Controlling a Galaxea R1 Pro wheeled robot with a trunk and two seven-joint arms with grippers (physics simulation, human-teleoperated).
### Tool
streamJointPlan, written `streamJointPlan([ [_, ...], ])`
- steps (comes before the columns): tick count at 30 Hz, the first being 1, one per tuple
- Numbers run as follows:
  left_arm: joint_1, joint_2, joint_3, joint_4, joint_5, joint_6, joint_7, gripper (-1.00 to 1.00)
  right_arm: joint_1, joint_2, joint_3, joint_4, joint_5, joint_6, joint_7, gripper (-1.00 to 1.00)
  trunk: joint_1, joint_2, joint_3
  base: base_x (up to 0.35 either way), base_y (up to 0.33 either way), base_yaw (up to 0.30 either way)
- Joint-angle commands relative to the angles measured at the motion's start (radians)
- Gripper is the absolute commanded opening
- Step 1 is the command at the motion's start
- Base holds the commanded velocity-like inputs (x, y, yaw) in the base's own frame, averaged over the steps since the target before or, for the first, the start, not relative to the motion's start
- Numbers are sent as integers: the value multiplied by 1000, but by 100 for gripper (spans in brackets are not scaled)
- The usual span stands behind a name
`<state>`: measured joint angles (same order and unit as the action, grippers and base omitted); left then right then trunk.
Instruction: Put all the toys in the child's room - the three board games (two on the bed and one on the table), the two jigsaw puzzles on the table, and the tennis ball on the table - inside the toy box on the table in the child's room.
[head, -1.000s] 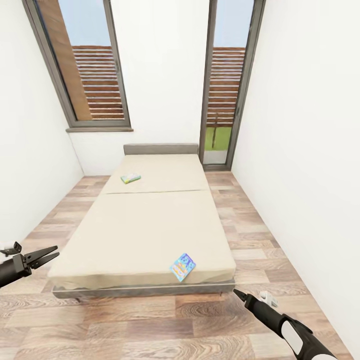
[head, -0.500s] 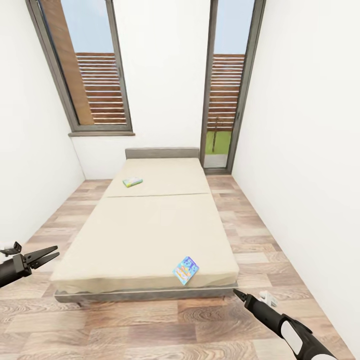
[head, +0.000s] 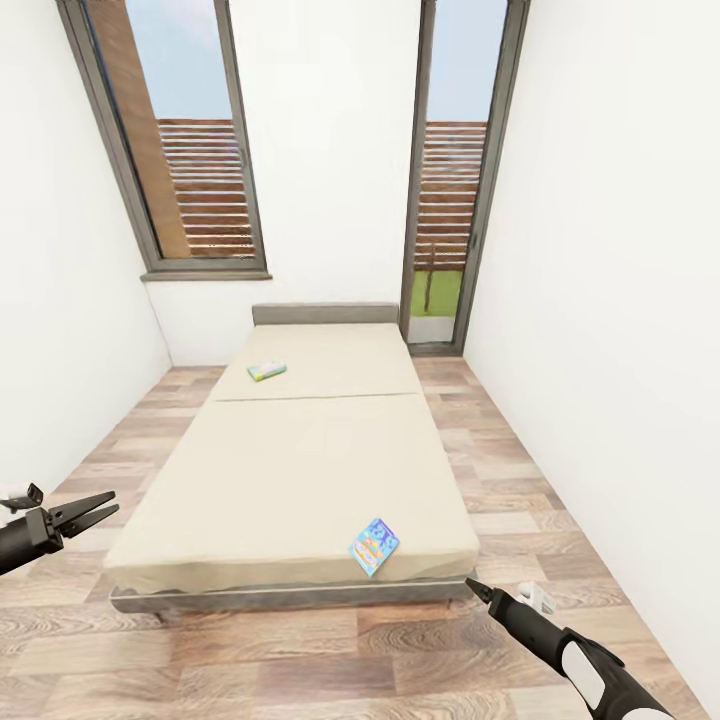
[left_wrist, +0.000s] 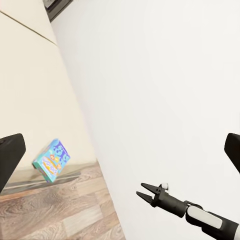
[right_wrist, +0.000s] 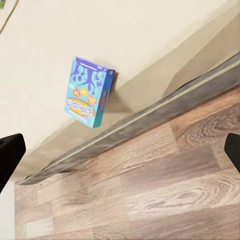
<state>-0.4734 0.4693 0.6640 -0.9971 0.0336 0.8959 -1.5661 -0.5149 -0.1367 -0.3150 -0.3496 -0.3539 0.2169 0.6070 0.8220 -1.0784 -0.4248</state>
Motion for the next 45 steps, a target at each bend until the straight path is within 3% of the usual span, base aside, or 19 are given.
streamJointPlan([
  [1,-1,0,0,0,-1,11,-5,100,-1,0,-4,0,-8,10,3,100,0,-1,1,-56,1,0],
  [24,-1,0,2,0,3,11,-5,100,-1,0,-7,0,-10,11,4,100,0,-1,7,-8,0,0],
  [45,-1,1,2,0,3,12,-5,100,-1,0,-8,0,-13,9,3,100,80,-148,-59,0,0,0],
])
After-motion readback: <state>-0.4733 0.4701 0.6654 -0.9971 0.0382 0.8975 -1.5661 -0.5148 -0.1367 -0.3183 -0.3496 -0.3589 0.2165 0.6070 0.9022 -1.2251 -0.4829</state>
